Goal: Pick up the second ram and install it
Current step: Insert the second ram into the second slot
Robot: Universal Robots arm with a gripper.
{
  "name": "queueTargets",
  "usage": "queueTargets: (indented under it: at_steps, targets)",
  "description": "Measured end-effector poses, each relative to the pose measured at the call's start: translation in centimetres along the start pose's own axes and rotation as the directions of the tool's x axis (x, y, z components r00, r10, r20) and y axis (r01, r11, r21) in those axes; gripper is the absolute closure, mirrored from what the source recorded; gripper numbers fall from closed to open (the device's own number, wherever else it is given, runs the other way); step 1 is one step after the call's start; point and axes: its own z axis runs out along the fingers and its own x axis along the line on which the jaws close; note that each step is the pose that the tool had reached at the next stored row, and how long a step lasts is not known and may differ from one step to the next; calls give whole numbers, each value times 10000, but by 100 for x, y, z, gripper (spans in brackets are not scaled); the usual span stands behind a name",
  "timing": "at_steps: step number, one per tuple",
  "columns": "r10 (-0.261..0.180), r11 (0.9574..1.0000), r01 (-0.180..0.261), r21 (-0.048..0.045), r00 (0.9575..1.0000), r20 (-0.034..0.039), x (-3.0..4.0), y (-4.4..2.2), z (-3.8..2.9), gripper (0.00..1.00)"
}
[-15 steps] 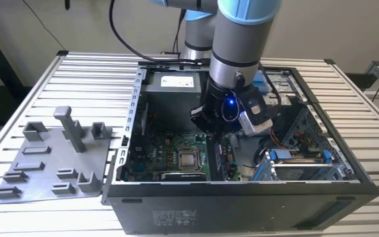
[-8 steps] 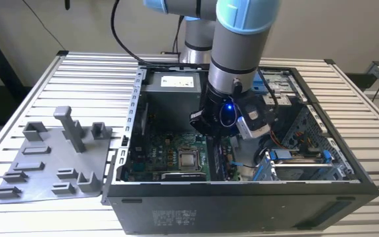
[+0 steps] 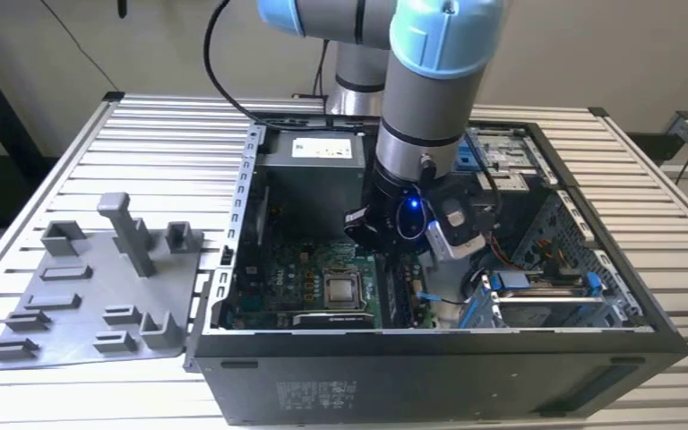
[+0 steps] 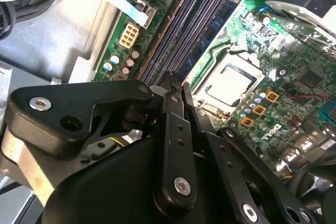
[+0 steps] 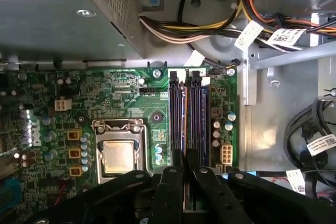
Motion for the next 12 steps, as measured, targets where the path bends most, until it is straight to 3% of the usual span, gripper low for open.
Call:
queueTargets:
  at_steps: [12]
  targets:
    - [91, 10000, -91, 3, 10000, 2, 9, -2, 95, 86]
